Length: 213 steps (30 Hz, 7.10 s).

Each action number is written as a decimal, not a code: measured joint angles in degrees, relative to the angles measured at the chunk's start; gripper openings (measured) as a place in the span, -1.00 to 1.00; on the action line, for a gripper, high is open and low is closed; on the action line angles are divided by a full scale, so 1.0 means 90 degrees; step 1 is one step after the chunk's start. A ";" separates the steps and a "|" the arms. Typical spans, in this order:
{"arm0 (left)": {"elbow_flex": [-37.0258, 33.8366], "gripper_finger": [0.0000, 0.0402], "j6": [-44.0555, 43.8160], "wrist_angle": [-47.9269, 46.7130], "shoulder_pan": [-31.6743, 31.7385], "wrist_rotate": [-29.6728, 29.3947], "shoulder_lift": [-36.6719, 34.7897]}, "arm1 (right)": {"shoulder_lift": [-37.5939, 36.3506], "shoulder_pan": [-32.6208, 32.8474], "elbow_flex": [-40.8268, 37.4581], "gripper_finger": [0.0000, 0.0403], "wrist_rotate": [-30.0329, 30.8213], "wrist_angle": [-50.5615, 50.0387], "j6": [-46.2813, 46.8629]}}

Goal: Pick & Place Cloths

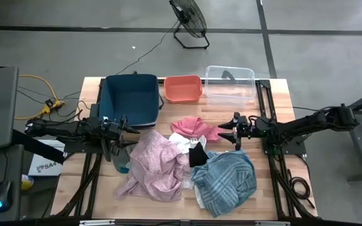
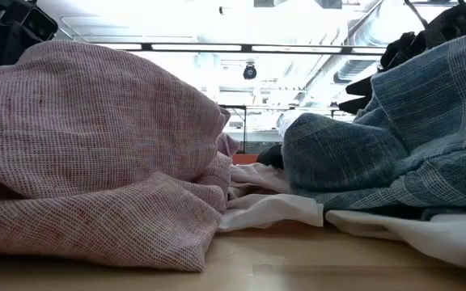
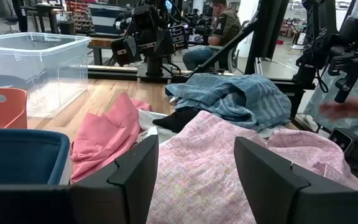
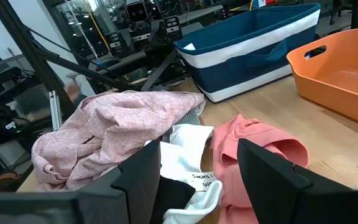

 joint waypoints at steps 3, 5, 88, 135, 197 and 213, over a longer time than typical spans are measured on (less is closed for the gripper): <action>0.0002 0.03 0.0002 0.0001 0.0000 0.0000 -0.0002 | 0.0000 0.0000 0.0001 0.02 0.0000 0.0000 0.0001; 0.0002 0.03 0.0000 0.0000 0.0000 0.0000 0.0000 | 0.0000 0.0000 -0.0002 0.02 0.0000 0.0001 -0.0002; 0.0001 0.03 0.0002 -0.0001 -0.0001 0.0001 0.0000 | 0.4327 -0.0420 0.3000 -0.17 0.0714 -0.2764 -0.0005; 0.0001 0.03 0.0002 0.0002 -0.0001 -0.0034 -0.0002 | 0.0379 -0.1066 0.5227 -0.98 0.5032 -0.5300 -0.3024; 0.0002 0.03 0.0002 0.0002 0.0000 -0.0037 0.0000 | 0.3917 -0.4920 0.7653 -0.66 0.0434 -1.0705 0.0143; 0.0000 0.03 0.0000 0.0002 0.0000 -0.0038 0.0000 | 0.3440 -0.4923 0.7651 -0.07 0.0264 -1.0841 -0.0166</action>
